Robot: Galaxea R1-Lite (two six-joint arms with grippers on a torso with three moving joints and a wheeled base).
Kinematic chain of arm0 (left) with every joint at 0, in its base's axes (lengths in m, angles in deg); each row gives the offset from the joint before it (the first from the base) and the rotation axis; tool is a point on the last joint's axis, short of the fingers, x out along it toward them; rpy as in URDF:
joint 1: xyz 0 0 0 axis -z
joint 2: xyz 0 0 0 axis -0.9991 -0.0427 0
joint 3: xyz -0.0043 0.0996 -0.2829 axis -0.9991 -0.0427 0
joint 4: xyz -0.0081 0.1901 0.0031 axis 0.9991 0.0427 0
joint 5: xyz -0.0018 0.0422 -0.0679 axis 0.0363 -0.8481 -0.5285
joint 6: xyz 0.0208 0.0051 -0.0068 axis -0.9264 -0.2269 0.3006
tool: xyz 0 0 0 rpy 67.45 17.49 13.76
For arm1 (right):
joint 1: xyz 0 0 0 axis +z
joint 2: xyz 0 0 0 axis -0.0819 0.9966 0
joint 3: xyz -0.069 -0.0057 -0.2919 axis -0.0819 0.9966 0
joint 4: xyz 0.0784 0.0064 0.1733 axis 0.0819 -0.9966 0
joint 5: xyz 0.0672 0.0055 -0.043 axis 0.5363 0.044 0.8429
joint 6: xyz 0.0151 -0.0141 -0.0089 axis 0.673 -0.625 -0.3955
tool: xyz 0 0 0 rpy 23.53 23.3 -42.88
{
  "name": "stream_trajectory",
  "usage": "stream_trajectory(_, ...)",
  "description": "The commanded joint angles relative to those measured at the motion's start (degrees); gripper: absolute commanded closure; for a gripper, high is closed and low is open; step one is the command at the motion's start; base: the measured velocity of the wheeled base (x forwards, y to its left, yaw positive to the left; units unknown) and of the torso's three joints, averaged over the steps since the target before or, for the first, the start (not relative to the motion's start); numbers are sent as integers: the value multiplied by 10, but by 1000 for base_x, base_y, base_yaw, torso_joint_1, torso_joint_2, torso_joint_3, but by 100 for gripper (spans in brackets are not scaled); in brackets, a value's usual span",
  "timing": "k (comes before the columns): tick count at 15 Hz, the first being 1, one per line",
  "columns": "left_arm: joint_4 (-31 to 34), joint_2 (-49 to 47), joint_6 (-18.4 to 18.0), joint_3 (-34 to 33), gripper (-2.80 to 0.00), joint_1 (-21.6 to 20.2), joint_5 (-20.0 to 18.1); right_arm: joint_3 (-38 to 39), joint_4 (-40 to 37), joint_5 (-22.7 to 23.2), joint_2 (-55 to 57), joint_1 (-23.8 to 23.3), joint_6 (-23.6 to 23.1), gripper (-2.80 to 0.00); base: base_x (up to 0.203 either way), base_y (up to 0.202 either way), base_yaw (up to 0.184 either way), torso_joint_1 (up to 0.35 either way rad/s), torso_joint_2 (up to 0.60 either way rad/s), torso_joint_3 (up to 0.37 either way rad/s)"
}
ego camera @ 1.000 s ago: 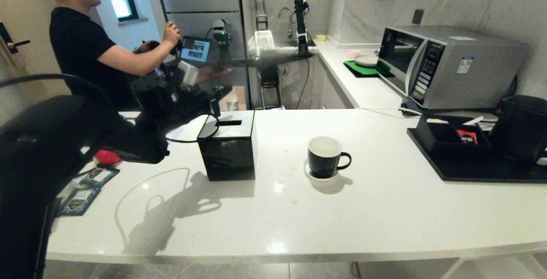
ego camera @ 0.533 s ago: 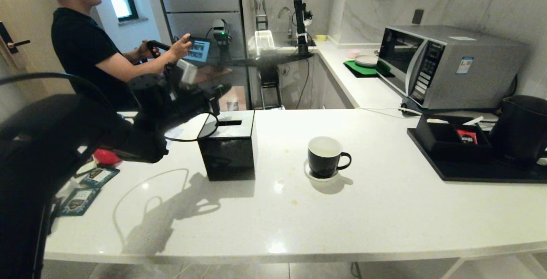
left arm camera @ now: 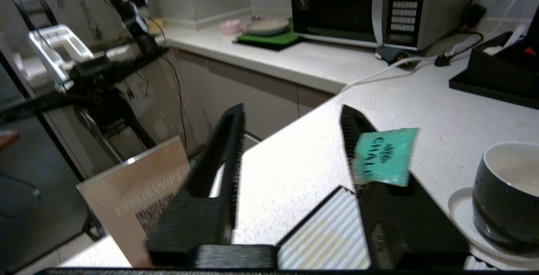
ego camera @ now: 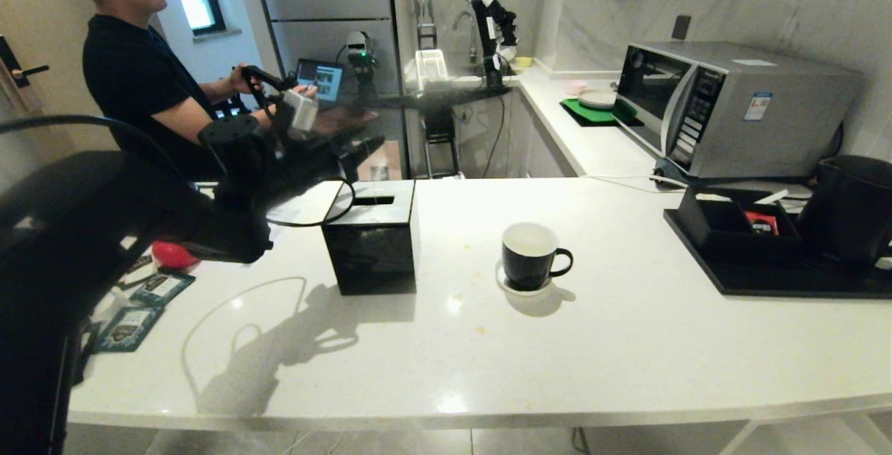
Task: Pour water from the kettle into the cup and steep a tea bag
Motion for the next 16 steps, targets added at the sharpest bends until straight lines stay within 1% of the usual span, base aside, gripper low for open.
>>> stream_trajectory(1,-14,1,1,0,-280,0,-2,0,0,0,1,0,0,0,0,0,0,0,0,0)
stream_trajectory(16,-25,12,1,-1,-280,-1,-2,0,0,0,1,0,0,0,0,0,0,0,0,0)
